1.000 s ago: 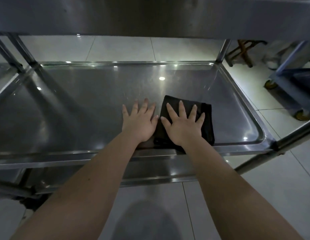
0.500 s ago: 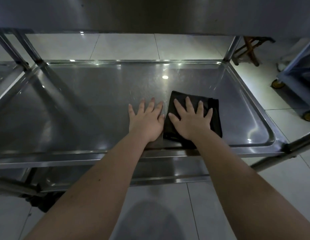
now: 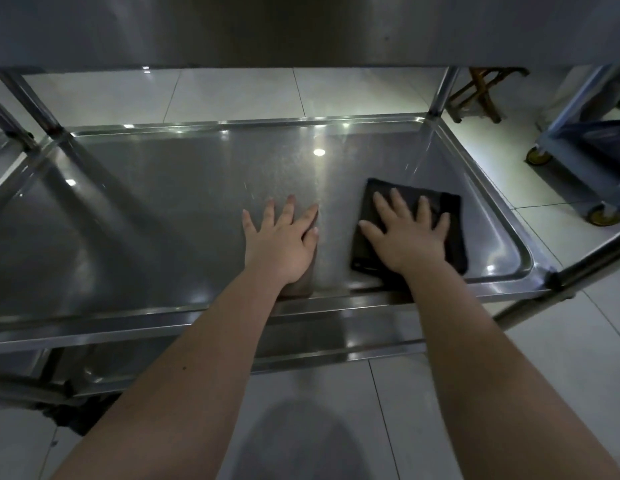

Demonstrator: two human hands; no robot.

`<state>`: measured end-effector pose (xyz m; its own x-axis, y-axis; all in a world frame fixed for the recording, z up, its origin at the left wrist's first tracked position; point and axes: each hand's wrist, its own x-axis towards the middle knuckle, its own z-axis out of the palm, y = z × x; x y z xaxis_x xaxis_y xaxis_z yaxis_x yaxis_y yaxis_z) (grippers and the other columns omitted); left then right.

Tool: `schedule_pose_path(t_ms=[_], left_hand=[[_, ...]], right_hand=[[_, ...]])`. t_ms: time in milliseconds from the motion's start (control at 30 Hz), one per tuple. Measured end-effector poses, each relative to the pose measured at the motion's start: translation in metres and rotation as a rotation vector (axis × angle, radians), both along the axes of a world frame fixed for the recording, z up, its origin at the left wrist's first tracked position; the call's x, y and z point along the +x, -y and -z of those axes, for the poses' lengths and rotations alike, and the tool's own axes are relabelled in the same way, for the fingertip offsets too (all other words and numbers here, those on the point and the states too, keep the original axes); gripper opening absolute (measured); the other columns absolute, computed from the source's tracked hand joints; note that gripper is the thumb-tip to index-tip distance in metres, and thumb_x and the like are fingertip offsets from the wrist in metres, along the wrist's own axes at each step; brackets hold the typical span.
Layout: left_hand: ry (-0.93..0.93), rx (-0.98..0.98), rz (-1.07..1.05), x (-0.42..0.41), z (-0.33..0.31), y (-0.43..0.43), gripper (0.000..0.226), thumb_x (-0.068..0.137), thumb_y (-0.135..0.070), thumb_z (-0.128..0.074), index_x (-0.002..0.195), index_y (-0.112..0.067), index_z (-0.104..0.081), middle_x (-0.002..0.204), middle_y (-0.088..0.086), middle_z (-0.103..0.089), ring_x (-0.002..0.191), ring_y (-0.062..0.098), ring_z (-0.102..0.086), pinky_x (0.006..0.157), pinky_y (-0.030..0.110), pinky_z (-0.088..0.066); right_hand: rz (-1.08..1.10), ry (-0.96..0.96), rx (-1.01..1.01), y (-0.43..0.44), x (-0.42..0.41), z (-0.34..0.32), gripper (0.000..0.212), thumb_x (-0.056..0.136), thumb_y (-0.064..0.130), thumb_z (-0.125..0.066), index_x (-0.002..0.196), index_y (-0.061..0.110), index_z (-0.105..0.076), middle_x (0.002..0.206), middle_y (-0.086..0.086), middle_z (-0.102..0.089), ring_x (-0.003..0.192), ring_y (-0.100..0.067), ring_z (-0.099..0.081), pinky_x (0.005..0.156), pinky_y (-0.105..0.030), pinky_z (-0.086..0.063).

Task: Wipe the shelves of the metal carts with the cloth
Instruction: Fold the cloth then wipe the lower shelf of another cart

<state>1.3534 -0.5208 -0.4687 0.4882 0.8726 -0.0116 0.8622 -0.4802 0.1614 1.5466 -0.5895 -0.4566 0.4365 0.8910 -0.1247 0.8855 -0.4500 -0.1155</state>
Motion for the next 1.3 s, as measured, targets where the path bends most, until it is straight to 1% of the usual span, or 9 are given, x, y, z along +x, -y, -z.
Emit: schedule_pose_path(t_ms=[133,233,500,600,700,800,900,1033,1300], left_hand=[[-0.028,0.017,-0.001,-0.003,0.003,-0.002,0.052,0.102,-0.048,-0.012,0.153,-0.043,-0.005,0.164,-0.006,0.001,0.150,0.027,0.004,0.114,0.064,0.004],[-0.031,0.017,0.009,-0.004,0.003,-0.003,0.052,0.102,-0.049,-0.011,0.153,-0.042,-0.003,0.164,-0.007,0.002,0.150,0.027,0.004,0.115,0.064,0.003],[-0.053,0.009,-0.019,0.002,-0.002,-0.005,0.063,0.092,-0.070,-0.012,0.151,-0.048,-0.006,0.164,-0.009,-0.001,0.150,0.024,0.003,0.115,0.063,0.002],[-0.113,-0.028,-0.047,0.013,-0.006,-0.005,0.063,0.093,-0.068,-0.013,0.152,-0.047,-0.004,0.164,-0.008,0.002,0.150,0.029,0.005,0.115,0.065,0.002],[-0.167,-0.101,-0.089,0.043,-0.013,-0.011,0.065,0.097,-0.063,-0.013,0.155,-0.036,-0.001,0.164,-0.002,0.007,0.147,0.040,0.008,0.114,0.064,0.006],[-0.162,-0.114,-0.037,0.083,-0.015,-0.017,0.065,0.099,-0.056,-0.012,0.156,-0.027,0.002,0.163,-0.006,0.011,0.148,0.030,0.014,0.110,0.070,0.008],[-0.111,-0.125,-0.055,0.103,-0.010,-0.019,0.062,0.099,-0.052,-0.012,0.155,-0.031,0.004,0.162,-0.010,0.014,0.149,0.027,0.014,0.104,0.076,0.008],[-0.085,-0.055,-0.052,0.101,-0.004,-0.017,0.056,0.099,-0.056,-0.011,0.152,-0.045,0.002,0.163,-0.009,0.010,0.149,0.029,0.010,0.104,0.077,0.007],[-0.133,-0.064,-0.011,0.097,-0.005,-0.021,0.062,0.083,-0.082,-0.010,0.141,-0.064,0.005,0.163,-0.004,0.011,0.148,0.034,0.012,0.102,0.079,0.006]], right_hand=[[-0.196,0.033,0.036,-0.009,-0.061,0.005,0.064,0.094,0.069,-0.012,0.152,0.046,0.003,0.162,0.014,0.009,0.149,-0.031,0.012,0.115,-0.063,0.007],[-0.226,-0.002,0.066,-0.012,-0.053,0.006,0.065,0.093,0.071,-0.014,0.152,0.047,-0.001,0.162,0.016,0.004,0.150,-0.027,0.010,0.116,-0.059,0.009],[-0.022,-0.017,0.040,-0.020,0.050,0.004,0.066,0.092,0.072,-0.018,0.152,0.048,-0.005,0.163,0.017,0.002,0.150,-0.024,0.006,0.118,-0.058,0.004],[-0.007,0.005,0.052,-0.016,0.057,0.005,0.066,0.093,0.071,-0.016,0.153,0.045,-0.004,0.163,0.014,0.003,0.150,-0.026,0.007,0.117,-0.058,0.005],[-0.009,0.019,0.052,-0.017,0.052,0.003,0.066,0.094,0.070,-0.015,0.154,0.044,-0.003,0.163,0.013,0.004,0.150,-0.027,0.008,0.117,-0.059,0.006],[-0.008,0.024,0.054,-0.017,0.052,0.003,0.067,0.093,0.071,-0.014,0.153,0.044,-0.002,0.163,0.013,0.005,0.150,-0.027,0.009,0.117,-0.059,0.006],[-0.008,0.035,0.059,-0.017,0.054,0.006,0.068,0.093,0.071,-0.013,0.153,0.044,-0.001,0.163,0.013,0.006,0.150,-0.027,0.009,0.117,-0.060,0.006],[-0.023,0.022,0.060,-0.022,0.058,0.006,0.068,0.092,0.072,-0.015,0.153,0.044,-0.002,0.163,0.013,0.005,0.149,-0.029,0.011,0.115,-0.062,0.007],[-0.016,-0.041,0.067,-0.058,0.093,-0.001,0.066,0.093,0.070,-0.021,0.153,0.044,-0.008,0.164,0.011,-0.001,0.150,-0.029,0.009,0.115,-0.063,0.008]])
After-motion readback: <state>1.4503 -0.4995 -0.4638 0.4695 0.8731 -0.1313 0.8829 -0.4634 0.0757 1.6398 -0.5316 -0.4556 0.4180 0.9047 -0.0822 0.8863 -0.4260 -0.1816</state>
